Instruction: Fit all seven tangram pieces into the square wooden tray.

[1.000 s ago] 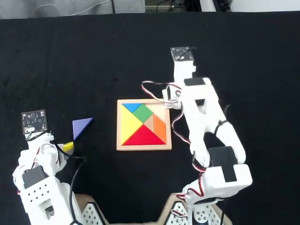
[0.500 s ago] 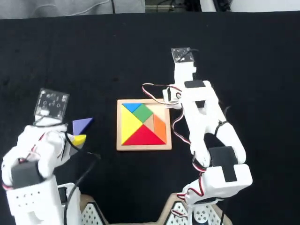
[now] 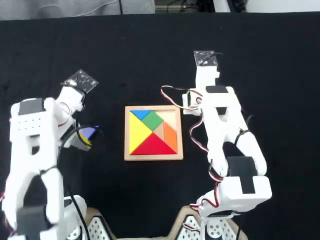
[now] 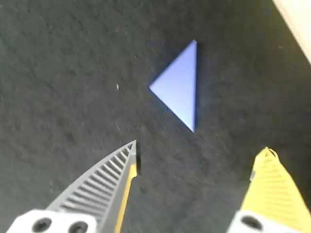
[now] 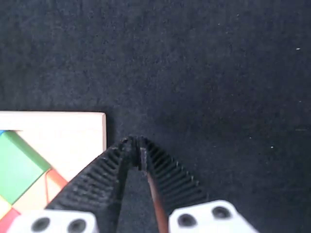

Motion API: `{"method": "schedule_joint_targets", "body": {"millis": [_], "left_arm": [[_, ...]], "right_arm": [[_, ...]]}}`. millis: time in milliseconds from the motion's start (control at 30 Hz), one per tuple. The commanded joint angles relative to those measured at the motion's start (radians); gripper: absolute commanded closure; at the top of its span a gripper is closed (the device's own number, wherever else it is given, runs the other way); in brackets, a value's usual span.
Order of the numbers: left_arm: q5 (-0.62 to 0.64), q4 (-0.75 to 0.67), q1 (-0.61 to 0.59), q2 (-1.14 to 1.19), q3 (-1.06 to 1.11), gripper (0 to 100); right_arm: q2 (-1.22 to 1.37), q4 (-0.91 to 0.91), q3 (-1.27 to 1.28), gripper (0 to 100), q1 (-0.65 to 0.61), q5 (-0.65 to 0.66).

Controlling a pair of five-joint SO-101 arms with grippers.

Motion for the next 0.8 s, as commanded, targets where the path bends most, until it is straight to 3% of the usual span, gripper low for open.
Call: {"method": "schedule_joint_targets", "body": {"millis": [0,233,367,767], "left_arm": [[-0.012,-0.074,0.007,0.075,-0.059,64],[-0.006,-0.198,0.039,0.215,-0.038,64],[0.087,-0.270,0.042,0.284,-0.042,64],[0.072,-0.308,0.042,0.400,-0.042,64]], "right_arm": [[-0.002,-0.048,-0.010,98.7,0.011,-0.002],[0.018,-0.063,-0.027,98.7,0.046,0.000],[0.019,-0.063,-0.035,98.7,0.075,-0.006],[0.019,-0.063,-0.035,98.7,0.072,-0.002]]}}
